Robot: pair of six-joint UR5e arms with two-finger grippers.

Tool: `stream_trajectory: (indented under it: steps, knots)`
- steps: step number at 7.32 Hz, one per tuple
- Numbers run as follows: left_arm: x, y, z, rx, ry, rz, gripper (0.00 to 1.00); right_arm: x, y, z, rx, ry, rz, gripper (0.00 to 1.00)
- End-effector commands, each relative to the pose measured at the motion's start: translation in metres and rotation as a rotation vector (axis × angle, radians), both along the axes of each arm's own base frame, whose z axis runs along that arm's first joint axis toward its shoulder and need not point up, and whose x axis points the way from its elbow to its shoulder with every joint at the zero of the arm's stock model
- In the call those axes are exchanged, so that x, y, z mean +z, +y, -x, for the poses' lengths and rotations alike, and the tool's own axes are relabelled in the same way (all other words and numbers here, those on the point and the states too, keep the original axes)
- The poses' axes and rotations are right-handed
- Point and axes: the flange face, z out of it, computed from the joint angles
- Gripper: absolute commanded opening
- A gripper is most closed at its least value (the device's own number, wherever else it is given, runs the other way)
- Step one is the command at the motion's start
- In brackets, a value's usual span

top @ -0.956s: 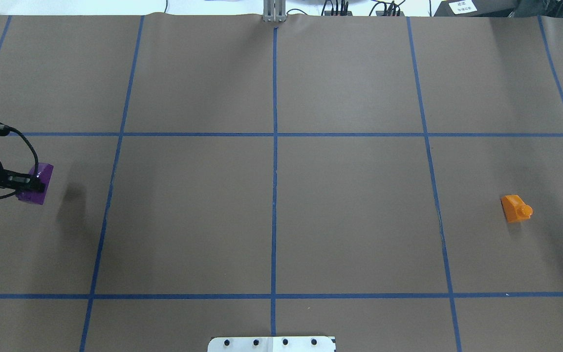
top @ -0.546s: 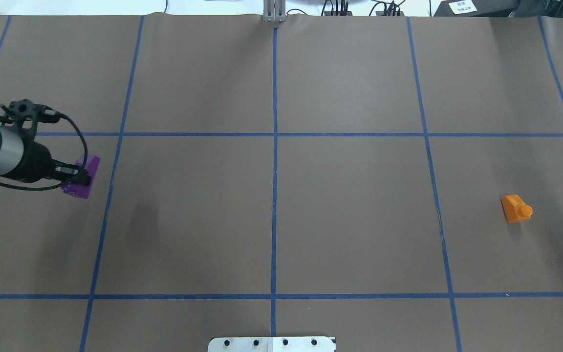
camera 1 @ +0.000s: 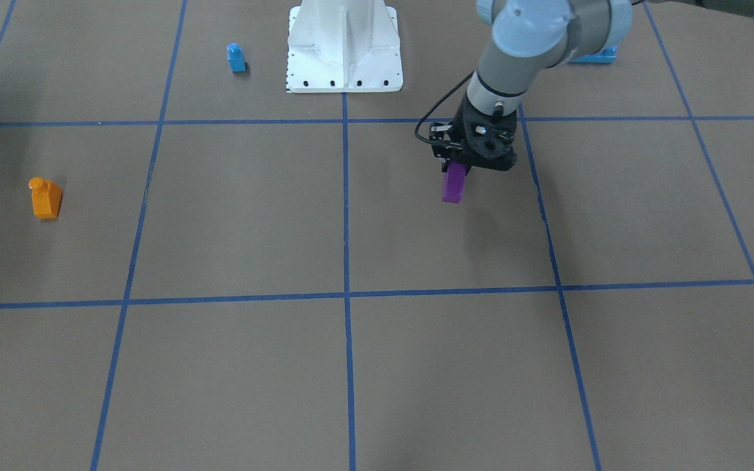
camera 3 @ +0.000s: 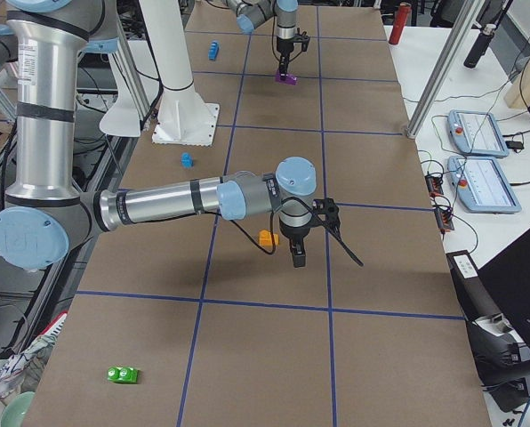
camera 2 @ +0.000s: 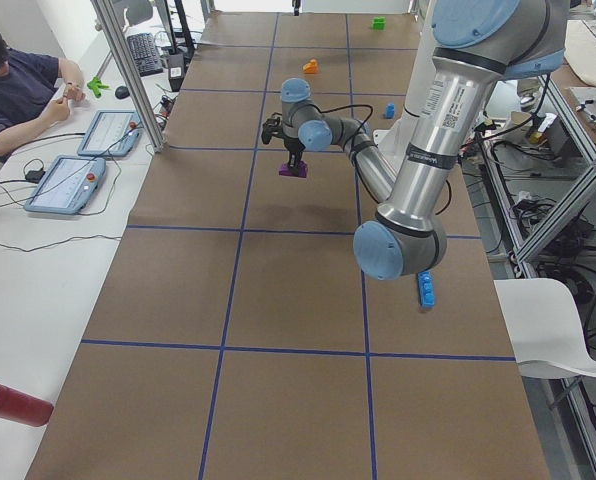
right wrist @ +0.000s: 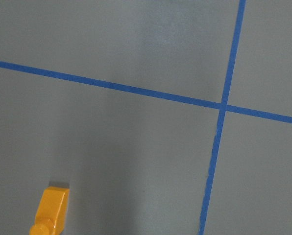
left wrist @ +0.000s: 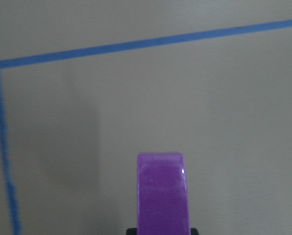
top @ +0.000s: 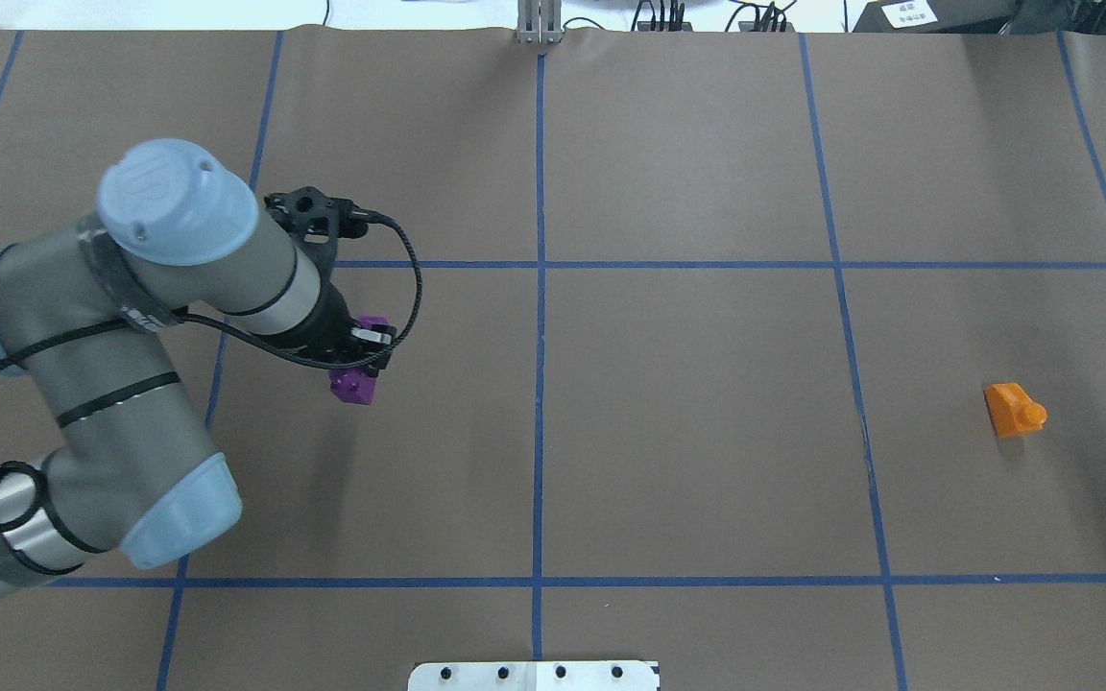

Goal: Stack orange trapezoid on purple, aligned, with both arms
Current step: 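Carry the purple block with the left gripper to the table centre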

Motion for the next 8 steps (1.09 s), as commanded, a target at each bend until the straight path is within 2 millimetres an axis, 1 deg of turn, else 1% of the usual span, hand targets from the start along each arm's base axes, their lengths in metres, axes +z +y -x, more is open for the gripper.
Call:
stream_trajectory:
  steps: [1, 2, 3, 4, 8]
  knots:
    - [-0.059, -0.002, -0.102, -0.040, -0.033, 0.049, 0.00, 0.000, 0.000, 0.000, 0.000, 0.000, 0.000, 1.00]
    - [-0.066, 0.000, -0.139, -0.046, -0.050, 0.059, 0.00, 0.000, 0.000, 0.000, 0.000, 0.000, 0.002, 1.00]
    - [-0.062, 0.003, -0.162, -0.056, -0.030, 0.047, 0.00, 0.000, 0.000, 0.000, 0.000, 0.000, 0.002, 1.00]
    - [-0.050, 0.002, -0.180, -0.072, 0.007, 0.060, 0.00, 0.000, 0.000, 0.000, 0.000, 0.000, 0.002, 1.00]
    - [-0.045, 0.001, -0.183, -0.075, 0.005, 0.065, 0.00, 0.000, 0.000, 0.000, 0.000, 0.000, 0.000, 1.00]
